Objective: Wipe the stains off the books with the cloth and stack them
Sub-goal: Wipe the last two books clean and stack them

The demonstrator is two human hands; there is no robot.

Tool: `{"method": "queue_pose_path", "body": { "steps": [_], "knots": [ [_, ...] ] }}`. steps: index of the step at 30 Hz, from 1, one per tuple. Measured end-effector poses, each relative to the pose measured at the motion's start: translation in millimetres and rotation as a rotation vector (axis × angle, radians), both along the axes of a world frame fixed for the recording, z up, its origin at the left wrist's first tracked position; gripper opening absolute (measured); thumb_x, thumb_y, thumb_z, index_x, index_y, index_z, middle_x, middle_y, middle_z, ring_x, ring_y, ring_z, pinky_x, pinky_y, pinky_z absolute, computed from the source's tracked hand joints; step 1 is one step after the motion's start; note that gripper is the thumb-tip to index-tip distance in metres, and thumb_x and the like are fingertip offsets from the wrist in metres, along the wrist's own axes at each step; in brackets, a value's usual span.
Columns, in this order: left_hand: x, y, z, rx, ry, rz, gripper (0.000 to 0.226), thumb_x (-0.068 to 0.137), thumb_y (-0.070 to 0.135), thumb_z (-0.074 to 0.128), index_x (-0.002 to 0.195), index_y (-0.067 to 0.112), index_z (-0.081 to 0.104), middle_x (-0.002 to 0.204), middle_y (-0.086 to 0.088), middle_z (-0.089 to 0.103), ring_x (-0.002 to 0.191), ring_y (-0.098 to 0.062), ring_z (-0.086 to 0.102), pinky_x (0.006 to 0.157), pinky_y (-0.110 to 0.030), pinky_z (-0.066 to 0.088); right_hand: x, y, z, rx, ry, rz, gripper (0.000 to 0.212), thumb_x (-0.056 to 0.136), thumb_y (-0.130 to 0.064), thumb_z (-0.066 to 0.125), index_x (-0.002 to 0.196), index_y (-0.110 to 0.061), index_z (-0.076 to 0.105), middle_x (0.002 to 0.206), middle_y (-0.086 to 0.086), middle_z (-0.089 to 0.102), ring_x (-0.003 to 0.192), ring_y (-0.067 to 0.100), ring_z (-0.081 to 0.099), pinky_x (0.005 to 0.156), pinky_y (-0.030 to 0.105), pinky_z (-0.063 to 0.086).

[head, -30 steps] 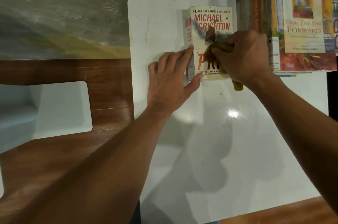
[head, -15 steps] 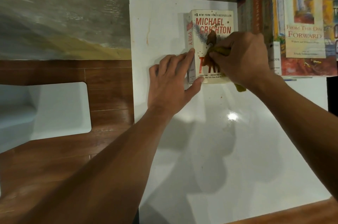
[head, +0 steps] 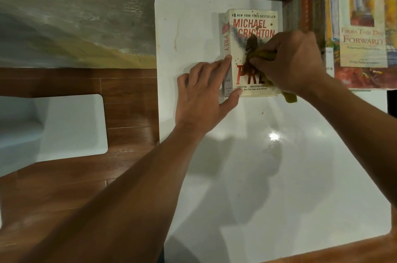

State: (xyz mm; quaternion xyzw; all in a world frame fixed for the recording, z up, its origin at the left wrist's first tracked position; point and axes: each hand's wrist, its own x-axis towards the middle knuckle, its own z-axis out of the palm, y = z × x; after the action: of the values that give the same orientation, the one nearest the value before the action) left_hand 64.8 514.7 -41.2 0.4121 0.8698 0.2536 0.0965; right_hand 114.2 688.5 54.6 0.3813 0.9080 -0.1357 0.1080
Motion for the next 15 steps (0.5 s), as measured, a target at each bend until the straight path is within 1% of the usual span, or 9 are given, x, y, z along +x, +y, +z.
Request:
{"method": "queue_pose_path", "body": {
  "steps": [3, 5, 6, 8, 9, 10, 12, 13, 15],
  "knots": [
    [0, 0, 0, -0.001, -0.007, 0.001, 0.069, 0.095, 0.064, 0.041, 0.151, 0.025, 0.042, 0.142, 0.006, 0.052, 0.130, -0.020, 0.042, 0.101, -0.040, 0.034, -5, 3, 1, 0.036, -0.009, -0.050, 0.037, 0.092, -0.042, 0.066, 0.124, -0.023, 0.067, 0.116, 0.002, 0.068, 0.077, 0.016, 0.059, 0.060, 0.021, 0.045],
    [0, 1, -1, -0.002, -0.001, 0.004, 0.069, 0.095, 0.065, 0.042, 0.151, 0.025, 0.042, 0.142, 0.006, 0.052, 0.129, -0.020, 0.042, 0.101, -0.039, 0.034, -8, 3, 3, -0.005, -0.033, 0.005, 0.036, 0.092, -0.041, 0.067, 0.123, -0.024, 0.068, 0.117, 0.000, 0.068, 0.074, 0.015, 0.061, 0.056, 0.019, 0.044],
    [0, 1, -1, -0.001, 0.001, 0.004, 0.069, 0.095, 0.065, 0.042, 0.151, 0.025, 0.042, 0.142, 0.006, 0.052, 0.129, -0.020, 0.042, 0.101, -0.039, 0.034, -9, 3, 4, -0.016, -0.048, 0.018, 0.036, 0.092, -0.041, 0.068, 0.123, -0.024, 0.068, 0.116, 0.000, 0.068, 0.074, 0.016, 0.061, 0.057, 0.020, 0.046],
    [0, 1, -1, 0.003, -0.004, 0.006, 0.068, 0.095, 0.064, 0.042, 0.151, 0.025, 0.042, 0.142, 0.006, 0.052, 0.129, -0.020, 0.042, 0.101, -0.039, 0.033, -11, 6, 6, 0.013, -0.053, -0.025, 0.039, 0.092, -0.043, 0.067, 0.125, -0.022, 0.067, 0.117, 0.004, 0.068, 0.079, 0.019, 0.063, 0.066, 0.026, 0.054],
    [0, 1, -1, 0.002, -0.006, 0.008, 0.068, 0.094, 0.064, 0.042, 0.151, 0.026, 0.042, 0.143, 0.006, 0.052, 0.130, -0.019, 0.041, 0.102, -0.039, 0.033, -11, 6, 6, 0.029, -0.040, -0.045, 0.040, 0.092, -0.043, 0.067, 0.126, -0.022, 0.067, 0.118, 0.005, 0.068, 0.082, 0.020, 0.064, 0.069, 0.029, 0.055],
    [0, 1, -1, -0.002, -0.009, 0.008, 0.068, 0.094, 0.064, 0.042, 0.151, 0.026, 0.041, 0.143, 0.006, 0.051, 0.130, -0.019, 0.041, 0.102, -0.039, 0.033, -10, 6, 6, 0.031, -0.032, -0.032, 0.039, 0.092, -0.043, 0.067, 0.125, -0.022, 0.067, 0.118, 0.004, 0.068, 0.081, 0.019, 0.064, 0.067, 0.027, 0.054],
    [1, 1, 0, -0.004, -0.010, 0.001, 0.069, 0.094, 0.065, 0.042, 0.151, 0.026, 0.041, 0.143, 0.006, 0.051, 0.130, -0.019, 0.041, 0.102, -0.040, 0.033, -8, 4, 5, 0.004, -0.059, 0.043, 0.035, 0.092, -0.042, 0.067, 0.122, -0.024, 0.069, 0.115, 0.001, 0.069, 0.075, 0.017, 0.063, 0.058, 0.021, 0.048],
    [0, 1, 0, -0.004, -0.012, 0.000, 0.069, 0.094, 0.065, 0.042, 0.151, 0.026, 0.041, 0.144, 0.007, 0.051, 0.130, -0.019, 0.041, 0.102, -0.040, 0.033, -9, 5, 6, -0.002, -0.085, 0.055, 0.035, 0.092, -0.042, 0.067, 0.122, -0.024, 0.069, 0.112, 0.001, 0.070, 0.074, 0.017, 0.063, 0.057, 0.021, 0.047],
    [-1, 1, -1, -0.003, -0.019, 0.005, 0.068, 0.094, 0.065, 0.042, 0.151, 0.026, 0.042, 0.144, 0.007, 0.051, 0.131, -0.019, 0.041, 0.103, -0.040, 0.033, -13, 10, 7, 0.034, -0.117, -0.001, 0.041, 0.091, -0.045, 0.067, 0.124, -0.021, 0.067, 0.110, 0.004, 0.070, 0.076, 0.019, 0.064, 0.061, 0.025, 0.050]
  ]
}}
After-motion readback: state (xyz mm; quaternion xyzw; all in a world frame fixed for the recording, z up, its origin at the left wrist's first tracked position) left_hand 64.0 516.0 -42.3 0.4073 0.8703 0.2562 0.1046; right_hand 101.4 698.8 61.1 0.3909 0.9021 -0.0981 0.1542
